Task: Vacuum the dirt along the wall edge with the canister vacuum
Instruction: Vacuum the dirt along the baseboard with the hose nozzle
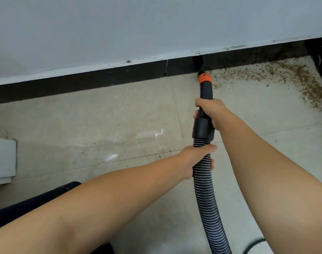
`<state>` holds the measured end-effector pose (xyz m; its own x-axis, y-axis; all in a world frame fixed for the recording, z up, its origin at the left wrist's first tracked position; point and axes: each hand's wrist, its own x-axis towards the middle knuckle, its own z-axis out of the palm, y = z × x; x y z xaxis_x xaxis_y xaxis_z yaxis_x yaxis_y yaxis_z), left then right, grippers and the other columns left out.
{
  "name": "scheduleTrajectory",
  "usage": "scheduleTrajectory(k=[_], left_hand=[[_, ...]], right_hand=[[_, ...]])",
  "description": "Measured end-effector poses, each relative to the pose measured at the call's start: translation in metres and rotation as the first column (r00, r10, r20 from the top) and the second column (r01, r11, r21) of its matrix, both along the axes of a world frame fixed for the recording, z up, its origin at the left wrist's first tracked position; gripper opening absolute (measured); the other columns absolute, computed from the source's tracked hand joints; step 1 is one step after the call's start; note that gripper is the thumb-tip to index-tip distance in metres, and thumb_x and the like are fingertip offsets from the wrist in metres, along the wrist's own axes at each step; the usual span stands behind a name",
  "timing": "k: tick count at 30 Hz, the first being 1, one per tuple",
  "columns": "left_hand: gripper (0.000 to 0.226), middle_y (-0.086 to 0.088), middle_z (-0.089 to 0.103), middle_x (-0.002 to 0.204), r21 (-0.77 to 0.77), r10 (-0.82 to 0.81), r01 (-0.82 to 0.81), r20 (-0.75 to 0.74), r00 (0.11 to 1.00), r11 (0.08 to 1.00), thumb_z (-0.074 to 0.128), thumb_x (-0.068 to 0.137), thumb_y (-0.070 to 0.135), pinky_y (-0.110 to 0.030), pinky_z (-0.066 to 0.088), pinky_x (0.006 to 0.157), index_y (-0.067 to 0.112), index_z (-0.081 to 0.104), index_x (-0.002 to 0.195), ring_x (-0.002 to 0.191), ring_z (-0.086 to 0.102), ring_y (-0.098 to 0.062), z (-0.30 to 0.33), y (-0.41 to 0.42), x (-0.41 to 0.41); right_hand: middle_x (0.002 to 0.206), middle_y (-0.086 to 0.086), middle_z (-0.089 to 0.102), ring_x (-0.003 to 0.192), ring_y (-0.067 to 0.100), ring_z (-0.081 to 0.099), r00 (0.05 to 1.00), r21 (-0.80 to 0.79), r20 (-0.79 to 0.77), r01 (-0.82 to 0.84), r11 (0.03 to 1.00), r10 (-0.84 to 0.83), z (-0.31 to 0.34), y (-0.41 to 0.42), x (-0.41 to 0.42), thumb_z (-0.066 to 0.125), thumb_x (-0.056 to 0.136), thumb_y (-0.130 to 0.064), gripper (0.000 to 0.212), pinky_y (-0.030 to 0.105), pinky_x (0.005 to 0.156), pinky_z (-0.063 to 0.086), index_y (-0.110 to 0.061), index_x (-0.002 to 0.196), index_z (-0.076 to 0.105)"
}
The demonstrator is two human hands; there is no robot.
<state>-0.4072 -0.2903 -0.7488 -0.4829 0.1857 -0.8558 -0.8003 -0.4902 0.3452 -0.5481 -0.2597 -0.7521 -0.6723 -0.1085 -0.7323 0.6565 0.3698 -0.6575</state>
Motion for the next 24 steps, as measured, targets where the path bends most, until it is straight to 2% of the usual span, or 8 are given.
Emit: scheduleTrajectory(k=[7, 11, 13, 17, 20, 24], left_hand=[[0.019, -0.005, 0.063, 0.058, -0.011, 0.054, -0.054, 0.013, 0.998, 0.998, 0.066, 0.086, 0.021, -0.022, 0.052, 0.050, 0.013, 0.052, 0.078, 0.048, 0.061, -0.016, -0.002, 0.008, 0.029], [0.019, -0.006, 0.066, 0.072, -0.025, 0.094, -0.094, 0.026, 0.995, 0.995, 0.069, 0.085, 0.024, -0.032, 0.056, 0.071, 0.010, 0.058, 0.092, 0.064, 0.064, -0.020, -0.003, 0.032, 0.046], [0.019, -0.006, 0.066, 0.071, -0.009, 0.074, -0.074, 0.024, 0.997, 0.997, 0.069, 0.085, 0.024, -0.031, 0.055, 0.071, 0.010, 0.059, 0.093, 0.062, 0.064, -0.019, 0.000, 0.050, 0.045], [0.016, -0.002, 0.061, 0.053, 0.021, -0.008, 0.008, 0.011, 1.000, 1.000, 0.067, 0.087, 0.020, -0.023, 0.052, 0.054, 0.011, 0.054, 0.081, 0.044, 0.058, -0.013, 0.014, 0.089, 0.031], [0.018, -0.007, 0.058, 0.061, 0.066, -0.072, 0.072, 0.001, 0.997, 0.995, 0.067, 0.087, 0.019, -0.021, 0.050, 0.049, 0.012, 0.053, 0.080, 0.046, 0.056, -0.015, 0.019, 0.113, 0.019], [0.019, -0.008, 0.057, 0.065, 0.074, -0.159, 0.160, -0.021, 0.987, 0.984, 0.068, 0.087, 0.020, -0.022, 0.050, 0.050, 0.011, 0.052, 0.082, 0.048, 0.055, -0.016, 0.024, 0.119, -0.002]], right_hand=[[0.060, 0.008, 0.060, 0.039, 0.015, 0.059, 0.973, -0.034, 0.034, -0.225, 0.974, 0.226, 0.007, -0.014, 0.031, 0.062, 0.082, -0.009, 0.018, 0.021, 0.042, 0.050, -0.005, 0.095, 0.051], [0.060, 0.008, 0.059, 0.040, 0.015, 0.058, 0.959, -0.054, 0.059, -0.276, 0.960, 0.278, 0.007, 0.003, 0.047, 0.061, 0.081, -0.007, 0.017, 0.022, 0.044, 0.050, -0.006, 0.095, 0.051], [0.062, 0.008, 0.059, 0.040, 0.015, 0.058, 0.961, -0.040, 0.064, -0.266, 0.963, 0.268, 0.009, 0.023, 0.045, 0.061, 0.081, -0.007, 0.015, 0.021, 0.043, 0.049, -0.007, 0.093, 0.052], [0.057, 0.007, 0.061, 0.043, 0.016, 0.061, 0.972, 0.024, 0.075, -0.225, 0.974, 0.223, 0.014, 0.074, 0.030, 0.061, 0.081, -0.009, 0.014, 0.021, 0.044, 0.050, -0.008, 0.090, 0.052], [0.051, 0.005, 0.061, 0.043, 0.017, 0.061, 0.988, 0.055, 0.089, -0.130, 0.990, 0.124, 0.018, 0.110, 0.015, 0.061, 0.080, -0.008, 0.013, 0.023, 0.047, 0.052, -0.007, 0.089, 0.051], [0.055, 0.006, 0.061, 0.043, 0.017, 0.062, 0.997, 0.084, 0.078, -0.003, 0.996, -0.004, 0.022, 0.136, -0.003, 0.061, 0.080, -0.008, 0.014, 0.024, 0.049, 0.054, -0.008, 0.090, 0.051]])
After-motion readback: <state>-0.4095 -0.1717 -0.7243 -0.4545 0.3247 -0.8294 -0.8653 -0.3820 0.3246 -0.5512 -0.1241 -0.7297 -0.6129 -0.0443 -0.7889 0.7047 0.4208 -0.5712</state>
